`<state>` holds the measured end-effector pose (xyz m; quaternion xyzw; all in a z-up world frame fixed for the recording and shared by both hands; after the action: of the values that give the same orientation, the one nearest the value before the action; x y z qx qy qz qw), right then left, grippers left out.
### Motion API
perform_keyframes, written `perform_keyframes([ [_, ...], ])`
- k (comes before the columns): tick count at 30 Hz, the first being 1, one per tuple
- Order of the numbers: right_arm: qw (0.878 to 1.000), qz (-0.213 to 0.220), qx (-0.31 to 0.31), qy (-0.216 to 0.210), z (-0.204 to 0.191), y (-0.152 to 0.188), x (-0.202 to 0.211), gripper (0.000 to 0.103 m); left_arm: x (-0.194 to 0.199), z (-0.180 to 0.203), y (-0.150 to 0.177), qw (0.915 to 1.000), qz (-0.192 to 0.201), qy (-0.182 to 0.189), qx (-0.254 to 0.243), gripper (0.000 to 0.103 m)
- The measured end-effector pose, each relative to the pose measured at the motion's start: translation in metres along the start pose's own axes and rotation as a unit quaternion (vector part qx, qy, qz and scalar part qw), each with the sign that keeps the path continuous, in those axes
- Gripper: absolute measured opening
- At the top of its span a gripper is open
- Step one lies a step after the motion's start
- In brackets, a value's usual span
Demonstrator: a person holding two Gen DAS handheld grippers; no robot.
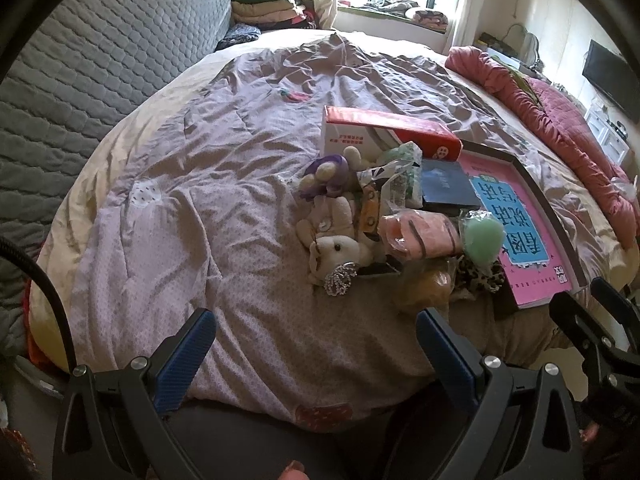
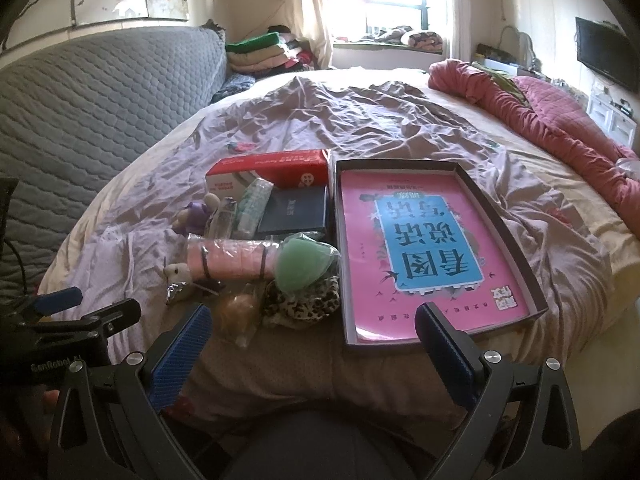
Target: Organize soft objects
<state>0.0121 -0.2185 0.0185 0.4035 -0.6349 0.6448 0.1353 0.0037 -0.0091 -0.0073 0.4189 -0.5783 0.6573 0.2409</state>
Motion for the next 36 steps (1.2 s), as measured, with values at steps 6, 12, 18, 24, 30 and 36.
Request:
perform_keyframes([
  [6, 1.0, -0.004, -0.007, -0.004, 0.001, 0.0, -0.003, 0.101, 0.0, -0.001, -0.001, 1.0, 0.003, -0.001, -0.002, 0.101],
  [12, 1.0, -0.004, -0.006, 0.001, 0.003, 0.0, -0.004, 0.102, 0.0, -0.001, -0.001, 1.0, 0.004, -0.002, -0.001, 0.101],
  [18, 1.0, -0.009, -0.01, 0.002, 0.004, -0.002, -0.01, 0.102, -0.002, -0.003, -0.003, 1.0, 0.003, 0.0, 0.003, 0.101],
  [24, 1.0, -0.016, -0.016, 0.002, 0.008, -0.004, -0.02, 0.102, -0.009, -0.005, -0.003, 1.0, -0.004, 0.003, 0.006, 0.101],
  [30, 0.999, -0.025, -0.025, 0.008, 0.015, -0.007, -0.036, 0.102, -0.022, -0.011, -0.005, 0.9999, -0.005, -0.001, 0.012, 0.101],
  [36, 0.999, -0.03, -0.044, 0.01, 0.025, -0.018, -0.06, 0.102, -0.043, -0.024, -0.015, 0.9989, -0.023, 0.006, 0.04, 0.101],
])
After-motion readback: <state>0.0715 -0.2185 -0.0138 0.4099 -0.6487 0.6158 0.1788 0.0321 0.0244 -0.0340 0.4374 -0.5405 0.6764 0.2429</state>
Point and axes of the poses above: each gripper's, at about its wrist camera, not at the fingertips, and x roughly against the way its jaws point, z to its right, y to its underside, the point moved 2 cm from there along -x, roughly the way its jaws point, and after that the axes turned 6 degrees about -y, right-handed, at the moved point
